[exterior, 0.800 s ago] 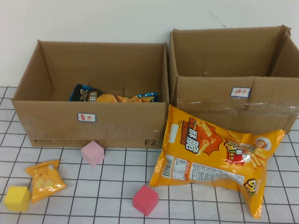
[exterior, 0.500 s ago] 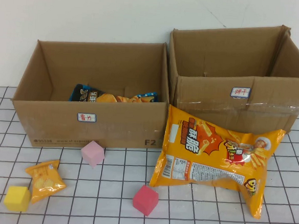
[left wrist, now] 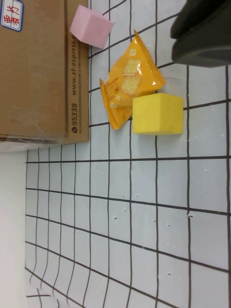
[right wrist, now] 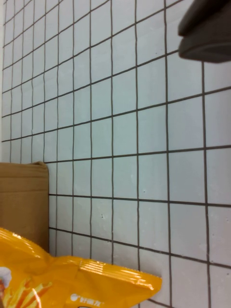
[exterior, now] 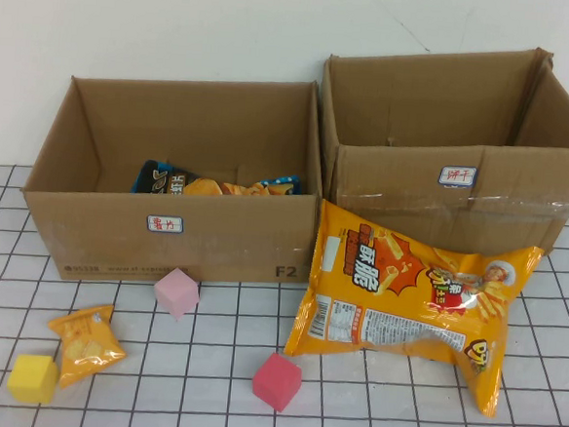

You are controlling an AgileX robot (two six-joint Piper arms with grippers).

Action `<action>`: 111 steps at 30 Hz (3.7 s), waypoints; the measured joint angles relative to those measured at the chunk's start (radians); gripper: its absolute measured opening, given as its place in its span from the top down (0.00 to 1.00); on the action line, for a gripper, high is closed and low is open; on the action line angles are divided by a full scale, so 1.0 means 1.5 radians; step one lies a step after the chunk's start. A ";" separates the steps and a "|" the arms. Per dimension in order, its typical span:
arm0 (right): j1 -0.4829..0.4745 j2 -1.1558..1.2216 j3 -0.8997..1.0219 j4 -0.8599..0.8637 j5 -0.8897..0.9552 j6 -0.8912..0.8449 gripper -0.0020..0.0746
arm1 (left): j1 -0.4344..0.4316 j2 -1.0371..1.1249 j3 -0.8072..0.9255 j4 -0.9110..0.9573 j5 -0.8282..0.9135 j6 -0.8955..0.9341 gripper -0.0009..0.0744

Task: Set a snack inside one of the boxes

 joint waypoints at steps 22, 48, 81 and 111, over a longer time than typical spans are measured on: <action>0.000 0.000 0.006 0.001 -0.384 0.001 0.97 | 0.000 0.000 0.004 0.005 -0.289 0.001 0.99; 0.000 0.204 -0.289 0.108 0.083 -0.124 0.97 | 0.000 0.159 -0.276 -0.049 0.073 -0.007 0.99; -0.002 1.119 -0.510 1.204 0.156 -0.998 0.07 | 0.000 0.295 -0.273 -0.015 0.110 0.001 0.99; 0.026 1.202 -0.544 1.200 0.481 -1.044 0.94 | 0.000 0.295 -0.264 -0.015 0.080 0.002 0.99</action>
